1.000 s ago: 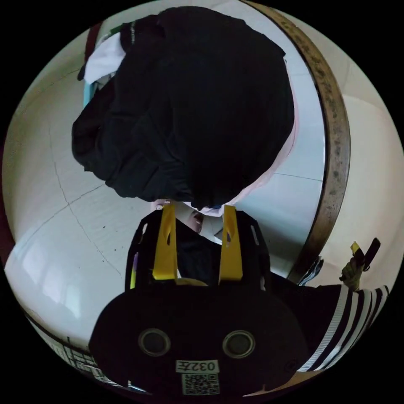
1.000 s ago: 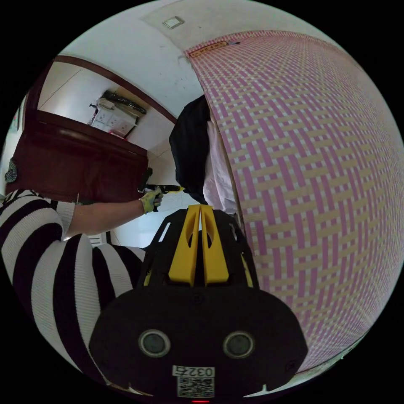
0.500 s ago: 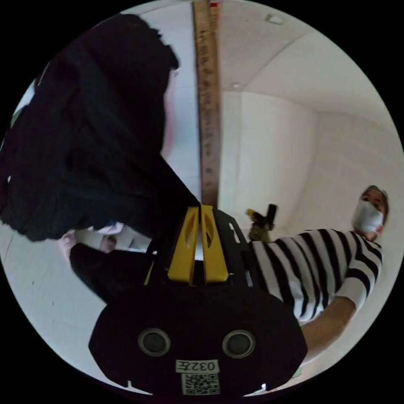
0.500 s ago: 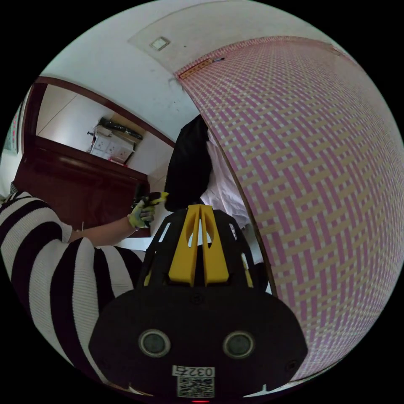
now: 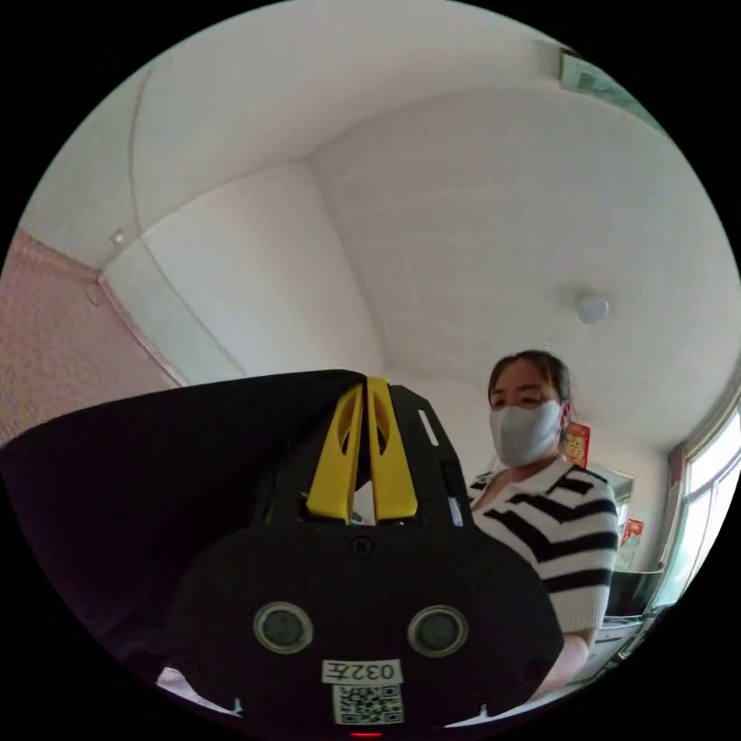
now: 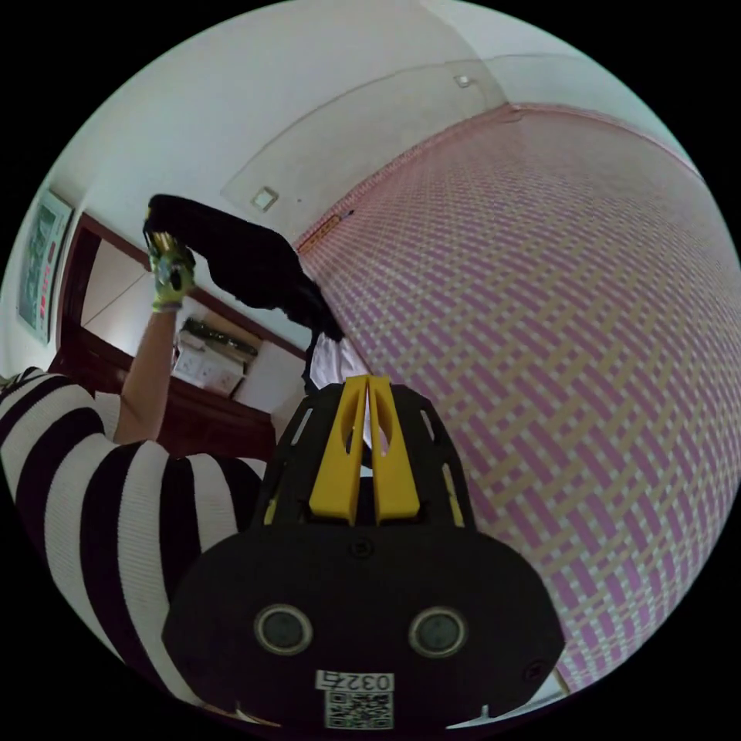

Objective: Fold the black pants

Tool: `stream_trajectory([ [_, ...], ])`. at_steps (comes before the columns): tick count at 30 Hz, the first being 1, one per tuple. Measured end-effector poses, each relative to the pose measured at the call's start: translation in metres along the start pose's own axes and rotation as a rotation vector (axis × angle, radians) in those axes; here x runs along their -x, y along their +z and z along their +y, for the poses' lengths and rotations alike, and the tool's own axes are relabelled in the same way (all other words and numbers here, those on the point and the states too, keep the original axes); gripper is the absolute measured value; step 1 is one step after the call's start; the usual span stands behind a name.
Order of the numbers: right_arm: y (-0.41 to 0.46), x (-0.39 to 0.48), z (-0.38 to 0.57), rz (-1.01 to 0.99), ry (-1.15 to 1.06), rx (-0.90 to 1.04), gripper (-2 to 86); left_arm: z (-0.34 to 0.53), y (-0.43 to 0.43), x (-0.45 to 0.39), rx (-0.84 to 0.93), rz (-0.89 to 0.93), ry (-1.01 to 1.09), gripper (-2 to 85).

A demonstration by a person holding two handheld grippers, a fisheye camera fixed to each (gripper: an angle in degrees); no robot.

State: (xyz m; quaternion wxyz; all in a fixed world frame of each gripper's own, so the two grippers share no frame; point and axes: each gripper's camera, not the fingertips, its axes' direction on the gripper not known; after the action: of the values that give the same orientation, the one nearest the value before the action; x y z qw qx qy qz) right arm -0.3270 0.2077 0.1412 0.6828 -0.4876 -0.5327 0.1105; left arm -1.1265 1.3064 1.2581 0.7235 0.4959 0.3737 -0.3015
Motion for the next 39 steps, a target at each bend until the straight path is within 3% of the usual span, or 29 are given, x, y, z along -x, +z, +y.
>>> stream_trajectory([
  [3,-0.021,-0.032,0.028,0.012,0.055,-0.087,-1.0,-0.051,0.077,-0.029,0.068,0.065,-0.008,-0.9],
  [5,-0.037,-0.057,0.051,0.021,0.103,-0.158,-1.0,-0.081,0.140,-0.048,0.071,0.208,-0.066,-0.9],
  [11,-0.075,-0.119,0.103,0.043,0.223,-0.322,-1.0,-0.119,0.314,-0.123,0.234,0.426,-0.061,-0.9],
  [16,-0.113,-0.165,0.142,0.107,0.321,-0.452,-1.0,-0.119,0.411,-0.166,0.106,0.608,-0.208,-0.9],
  [21,-0.175,-0.208,0.196,0.232,0.465,-0.655,-1.0,-0.136,0.415,-0.167,-0.115,0.571,-0.261,-0.9],
  [26,-0.221,-0.230,0.264,0.344,0.617,-0.793,-1.0,-0.120,0.329,-0.094,-0.275,0.253,-0.461,-0.9],
  [29,-0.220,-0.233,0.292,0.390,0.686,-0.790,-1.0,-0.083,0.258,-0.039,-0.268,0.046,-0.630,-0.8],
  [30,-0.218,-0.233,0.297,0.396,0.702,-0.789,-1.0,-0.075,0.242,-0.027,-0.246,-0.016,-0.655,-0.8],
  [32,-0.205,-0.233,0.311,0.403,0.766,-0.780,-1.0,-0.036,0.171,0.013,-0.147,-0.342,-0.793,-0.2],
  [34,-0.192,-0.232,0.314,0.392,0.802,-0.771,-1.0,-0.005,0.122,0.027,-0.105,-0.484,-0.918,1.3],
  [36,-0.177,-0.230,0.310,0.381,0.819,-0.751,-1.0,0.016,0.090,0.020,-0.084,-0.555,-0.974,2.4],
  [39,-0.151,-0.230,0.290,0.354,0.824,-0.684,-1.0,0.025,0.083,-0.002,0.118,-0.607,-0.977,3.1],
])
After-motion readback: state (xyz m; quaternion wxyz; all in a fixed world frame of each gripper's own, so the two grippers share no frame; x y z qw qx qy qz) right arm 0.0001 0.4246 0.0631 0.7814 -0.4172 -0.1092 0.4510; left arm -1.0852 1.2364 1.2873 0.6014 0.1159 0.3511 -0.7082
